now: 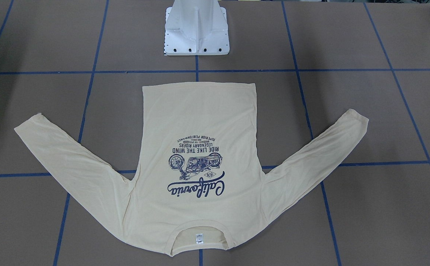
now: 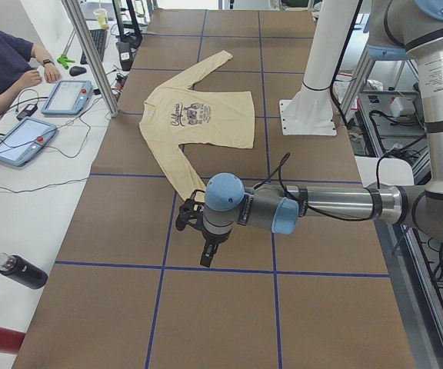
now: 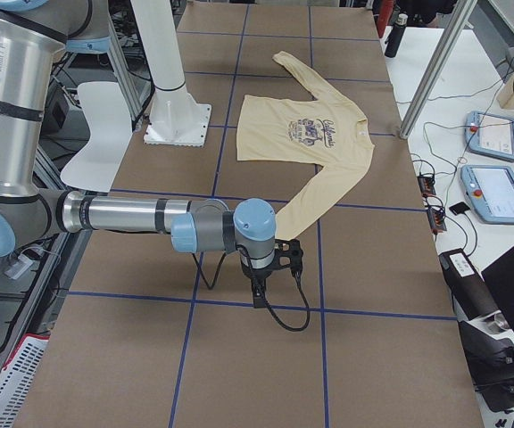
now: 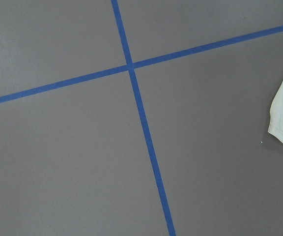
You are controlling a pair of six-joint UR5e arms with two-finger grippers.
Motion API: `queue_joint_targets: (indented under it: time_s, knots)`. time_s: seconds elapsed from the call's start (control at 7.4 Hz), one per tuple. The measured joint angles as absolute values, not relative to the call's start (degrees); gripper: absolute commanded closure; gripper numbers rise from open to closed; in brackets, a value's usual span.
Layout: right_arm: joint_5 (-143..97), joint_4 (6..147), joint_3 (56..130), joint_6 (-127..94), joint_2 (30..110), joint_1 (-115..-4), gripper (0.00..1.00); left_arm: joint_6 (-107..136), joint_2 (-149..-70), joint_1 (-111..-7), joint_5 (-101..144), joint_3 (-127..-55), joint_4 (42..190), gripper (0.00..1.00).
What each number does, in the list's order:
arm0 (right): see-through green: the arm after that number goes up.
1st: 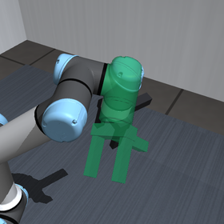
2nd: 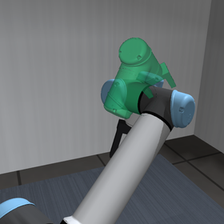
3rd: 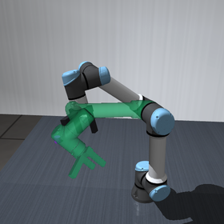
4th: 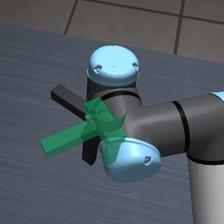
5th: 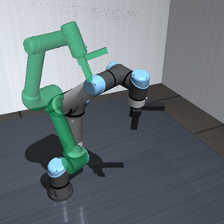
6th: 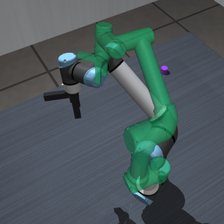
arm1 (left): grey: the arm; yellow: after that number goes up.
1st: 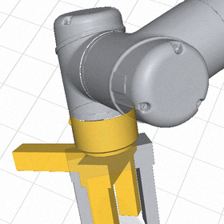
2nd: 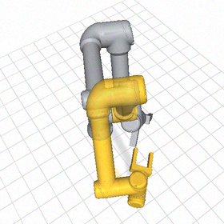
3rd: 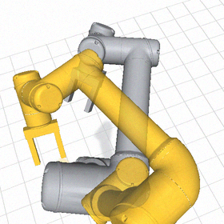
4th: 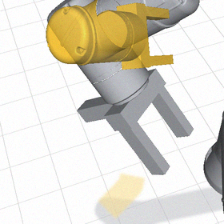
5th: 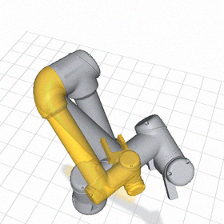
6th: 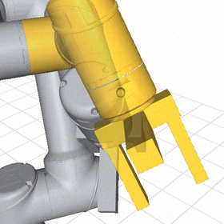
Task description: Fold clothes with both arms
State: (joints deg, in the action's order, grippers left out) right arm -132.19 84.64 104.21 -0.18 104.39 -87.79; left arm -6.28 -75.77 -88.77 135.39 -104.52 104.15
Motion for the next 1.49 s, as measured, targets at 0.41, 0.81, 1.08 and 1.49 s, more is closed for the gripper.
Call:
queue_joint_targets:
  time_s: [0.41,0.81,1.08,1.49]
  knots:
    - [-132.2,84.6,104.2,-0.2,104.2,-87.7,0.00,-6.1,-75.6,-88.8,135.1,-103.5,109.3,0.00]
    - [-132.3,84.6,104.5,0.3,104.2,-87.7,0.00,-5.9,-76.9,-88.8,135.0,-103.4,109.8,0.00]
    - [-132.2,84.4,105.0,0.1,104.0,-87.7,0.00,-1.4,-78.7,-89.1,135.0,-104.1,110.1,0.00]
    - [-132.5,79.3,106.4,-0.5,100.2,-87.8,0.00,6.9,-85.7,-89.5,131.8,-104.9,114.8,0.00]
